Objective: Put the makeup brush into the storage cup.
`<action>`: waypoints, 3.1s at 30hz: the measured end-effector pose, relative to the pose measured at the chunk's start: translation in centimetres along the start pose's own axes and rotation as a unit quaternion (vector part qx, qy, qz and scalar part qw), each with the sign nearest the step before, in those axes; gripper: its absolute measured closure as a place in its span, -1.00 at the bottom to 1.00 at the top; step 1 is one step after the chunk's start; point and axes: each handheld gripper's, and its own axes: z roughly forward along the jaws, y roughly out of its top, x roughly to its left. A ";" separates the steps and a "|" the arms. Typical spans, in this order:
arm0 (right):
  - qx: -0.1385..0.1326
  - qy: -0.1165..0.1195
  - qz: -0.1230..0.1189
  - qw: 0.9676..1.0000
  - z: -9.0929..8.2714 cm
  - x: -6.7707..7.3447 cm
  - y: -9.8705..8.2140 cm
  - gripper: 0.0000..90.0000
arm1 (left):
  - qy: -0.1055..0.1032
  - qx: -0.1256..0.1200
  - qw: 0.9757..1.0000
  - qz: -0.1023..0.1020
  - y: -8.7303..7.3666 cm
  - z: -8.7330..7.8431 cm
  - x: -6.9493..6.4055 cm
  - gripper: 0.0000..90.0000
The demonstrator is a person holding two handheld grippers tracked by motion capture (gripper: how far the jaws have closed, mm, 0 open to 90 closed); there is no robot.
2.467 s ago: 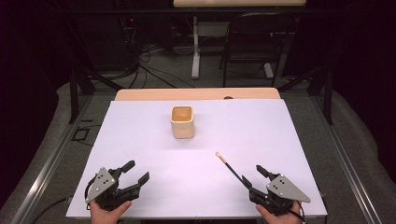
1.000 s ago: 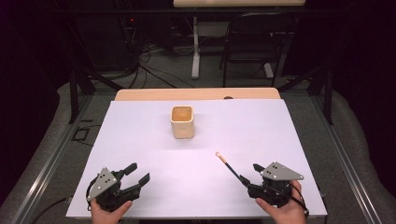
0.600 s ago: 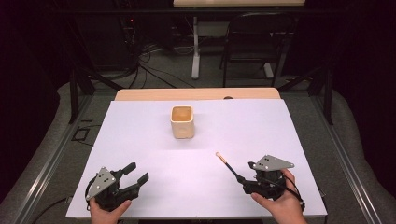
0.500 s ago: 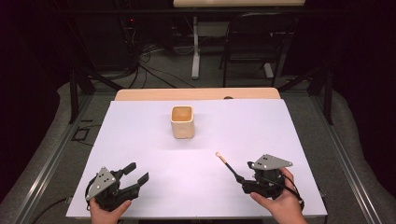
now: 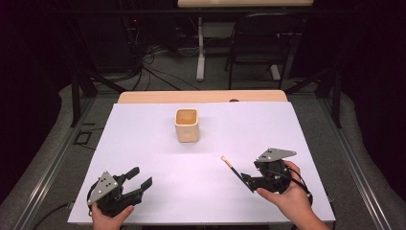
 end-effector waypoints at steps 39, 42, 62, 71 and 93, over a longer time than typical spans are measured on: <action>0.068 -0.020 0.070 0.995 1.7 -2.9 3.4 -0.01 | -0.008 0.013 1.000 0.001 -0.1 0.3 -0.1 -0.18; 0.070 -0.019 0.072 0.995 1.8 -3.0 3.6 -0.01 | -0.009 0.013 1.000 -0.001 -0.1 0.3 -0.1 -0.18; 0.093 -0.025 0.074 0.993 2.3 -3.7 4.6 -0.01 | -0.012 0.014 1.000 -0.006 -0.1 0.3 0.0 -0.18; 0.144 -0.028 0.086 0.985 3.7 -3.9 5.6 0.02 | -0.011 0.016 1.000 -0.007 -0.1 0.3 0.1 -0.18; 0.204 -0.057 0.081 0.974 6.0 -4.1 6.9 0.08 | -0.012 0.018 1.000 -0.006 -0.1 0.4 0.1 -0.18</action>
